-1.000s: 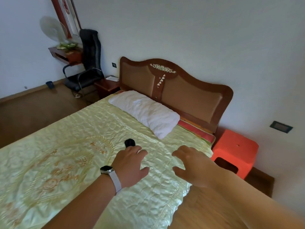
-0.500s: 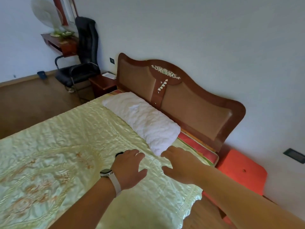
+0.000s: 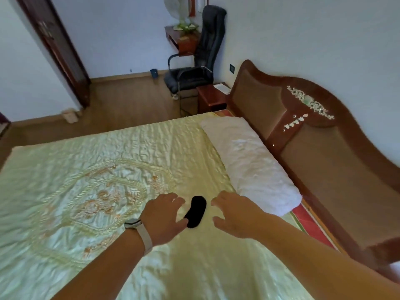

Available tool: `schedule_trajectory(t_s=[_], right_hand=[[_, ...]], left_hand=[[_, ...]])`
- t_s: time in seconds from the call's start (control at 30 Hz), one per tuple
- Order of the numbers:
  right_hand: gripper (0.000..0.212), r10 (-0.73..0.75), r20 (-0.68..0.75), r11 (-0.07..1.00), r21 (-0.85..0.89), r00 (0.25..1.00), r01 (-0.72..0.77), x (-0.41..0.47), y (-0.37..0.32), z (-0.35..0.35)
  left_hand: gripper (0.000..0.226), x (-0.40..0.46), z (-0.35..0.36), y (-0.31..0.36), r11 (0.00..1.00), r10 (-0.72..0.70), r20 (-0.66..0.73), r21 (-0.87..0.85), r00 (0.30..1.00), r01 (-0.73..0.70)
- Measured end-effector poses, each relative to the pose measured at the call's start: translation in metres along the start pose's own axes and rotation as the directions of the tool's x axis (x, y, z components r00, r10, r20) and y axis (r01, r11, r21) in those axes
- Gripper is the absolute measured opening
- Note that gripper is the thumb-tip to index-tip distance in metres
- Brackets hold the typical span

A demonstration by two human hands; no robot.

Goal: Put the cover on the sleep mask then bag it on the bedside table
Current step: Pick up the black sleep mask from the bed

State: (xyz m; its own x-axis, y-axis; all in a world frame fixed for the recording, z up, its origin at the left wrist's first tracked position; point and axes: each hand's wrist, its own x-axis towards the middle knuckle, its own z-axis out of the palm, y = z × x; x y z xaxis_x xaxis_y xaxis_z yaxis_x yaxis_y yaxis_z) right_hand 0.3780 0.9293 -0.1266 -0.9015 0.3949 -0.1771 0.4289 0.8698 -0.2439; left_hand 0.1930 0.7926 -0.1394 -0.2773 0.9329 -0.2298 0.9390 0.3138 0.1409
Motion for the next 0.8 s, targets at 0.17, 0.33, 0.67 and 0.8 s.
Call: schedule_trajectory(t_s=[0.17,0.33,0.67,0.8], right_hand=[[0.042,-0.1,0.077,0.993,0.074,0.992,0.094,0.026,0.054,-0.007],[0.043,-0.125,0.128,0.981,0.163,0.984,0.103,0.054,0.115,0.009],[0.047,-0.032,0.326,0.913,0.395,0.945,-0.106,0.119,0.184,0.105],[0.045,0.061,0.41,0.847,0.461,0.91,-0.265,0.144,0.2,0.164]], left_hand=[[0.056,0.023,0.0,0.022,0.977,-0.181,-0.014,-0.12,0.983,0.178],[0.047,0.068,0.025,0.057,0.813,-0.343,0.096,-0.468,0.935,0.346],[0.017,0.145,0.135,0.048,0.201,-0.536,0.397,-0.798,0.746,0.569],[0.006,0.169,0.191,0.018,-0.268,-0.604,0.556,-0.817,0.571,0.511]])
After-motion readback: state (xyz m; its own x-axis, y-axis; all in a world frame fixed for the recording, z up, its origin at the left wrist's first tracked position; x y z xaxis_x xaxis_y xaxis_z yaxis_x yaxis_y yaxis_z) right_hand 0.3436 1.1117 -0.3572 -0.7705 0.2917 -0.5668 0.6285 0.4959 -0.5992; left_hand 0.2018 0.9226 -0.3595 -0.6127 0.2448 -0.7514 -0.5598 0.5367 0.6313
